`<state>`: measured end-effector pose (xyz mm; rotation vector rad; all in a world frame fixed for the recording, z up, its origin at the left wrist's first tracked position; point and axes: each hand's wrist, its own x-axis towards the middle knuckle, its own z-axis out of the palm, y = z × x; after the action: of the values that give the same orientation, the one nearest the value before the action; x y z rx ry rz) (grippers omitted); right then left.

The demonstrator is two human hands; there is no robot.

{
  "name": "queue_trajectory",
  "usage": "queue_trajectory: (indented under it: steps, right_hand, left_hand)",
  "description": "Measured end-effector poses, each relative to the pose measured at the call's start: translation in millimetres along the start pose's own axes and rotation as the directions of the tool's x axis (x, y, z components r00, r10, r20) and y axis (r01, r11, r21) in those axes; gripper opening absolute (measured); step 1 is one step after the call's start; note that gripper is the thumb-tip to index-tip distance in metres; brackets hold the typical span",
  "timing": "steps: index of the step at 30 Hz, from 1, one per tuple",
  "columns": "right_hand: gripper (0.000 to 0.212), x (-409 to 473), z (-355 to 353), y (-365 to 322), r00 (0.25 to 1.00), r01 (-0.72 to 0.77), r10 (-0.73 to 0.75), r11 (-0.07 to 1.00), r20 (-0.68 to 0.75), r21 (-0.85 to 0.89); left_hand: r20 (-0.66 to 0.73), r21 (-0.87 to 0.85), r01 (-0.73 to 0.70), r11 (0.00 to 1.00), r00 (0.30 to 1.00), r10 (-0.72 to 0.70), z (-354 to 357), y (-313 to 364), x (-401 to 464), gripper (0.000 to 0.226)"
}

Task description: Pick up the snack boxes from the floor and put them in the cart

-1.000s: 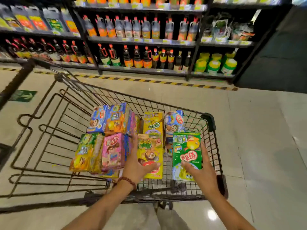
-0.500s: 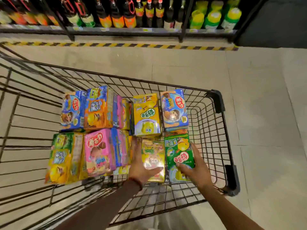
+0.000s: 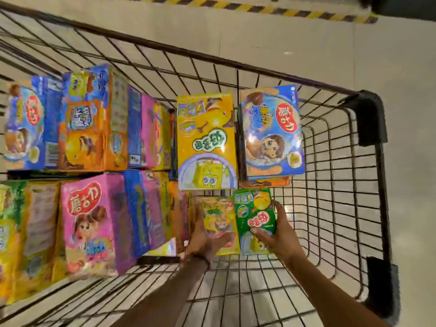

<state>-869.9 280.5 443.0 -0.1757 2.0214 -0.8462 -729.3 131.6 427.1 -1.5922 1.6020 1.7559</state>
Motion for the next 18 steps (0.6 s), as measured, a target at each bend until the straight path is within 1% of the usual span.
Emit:
queue_trajectory:
  steps: [1,3,4,6,7,9,10,11,14,15,17,18]
  right_hand:
    - [0.082,5,1,3,1.0,-0.017,0.017,1.0,0.002,-0.005]
    - [0.081,11,4,7,0.999,-0.044,0.044,0.999,0.011,-0.014]
    - [0.08,13,5,9,0.999,-0.053,0.053,0.998,0.011,-0.02]
    - [0.079,14,6,12,0.998,-0.057,0.057,0.998,0.003,-0.027]
    - [0.079,16,6,13,0.998,-0.065,0.065,0.997,0.002,-0.037]
    - [0.084,18,6,13,0.997,-0.079,0.08,0.994,0.018,-0.072]
    - [0.088,20,6,13,0.996,-0.086,0.09,0.989,0.029,-0.121]
    - [0.092,22,7,14,0.994,-0.092,0.101,0.978,0.037,-0.185]
    - [0.097,25,10,16,0.99,-0.134,0.14,0.912,-0.013,-0.389]
    - [0.098,25,11,16,0.987,-0.157,0.158,0.878,-0.035,-0.453]
    - [0.098,26,10,14,0.981,-0.189,0.185,0.817,-0.063,-0.545]
    - [0.098,26,8,12,0.979,-0.196,0.19,0.79,-0.073,-0.581]
  left_hand:
    - [-0.011,-0.008,0.002,1.0,1.0,-0.003,4,-8,11,0.12]
    - [-0.013,0.021,-0.034,0.999,0.999,0.034,8,-4,18,0.124]
    - [-0.04,0.038,-0.066,0.997,0.997,0.068,11,-8,24,0.122]
    - [-0.057,0.091,-0.113,0.989,0.991,0.118,17,-4,27,0.105]
    - [-0.093,0.103,-0.106,0.989,0.989,0.116,18,-5,29,0.1]
    - [-0.152,0.12,-0.106,0.987,0.981,0.124,21,-5,32,0.107]
    - [-0.153,0.138,-0.083,0.987,0.983,0.104,22,-7,32,0.114]
    - [-0.13,0.114,-0.076,0.991,0.987,0.09,23,-7,32,0.118]
    - [-0.135,0.147,-0.03,0.989,0.99,0.05,26,-5,36,0.119]
    - [-0.129,0.176,-0.043,0.983,0.99,0.066,26,-6,38,0.122]
    - [-0.092,0.243,-0.007,0.97,0.995,0.03,26,-1,35,0.121]
    - [-0.093,0.337,0.018,0.941,0.996,0.014,25,1,35,0.119]
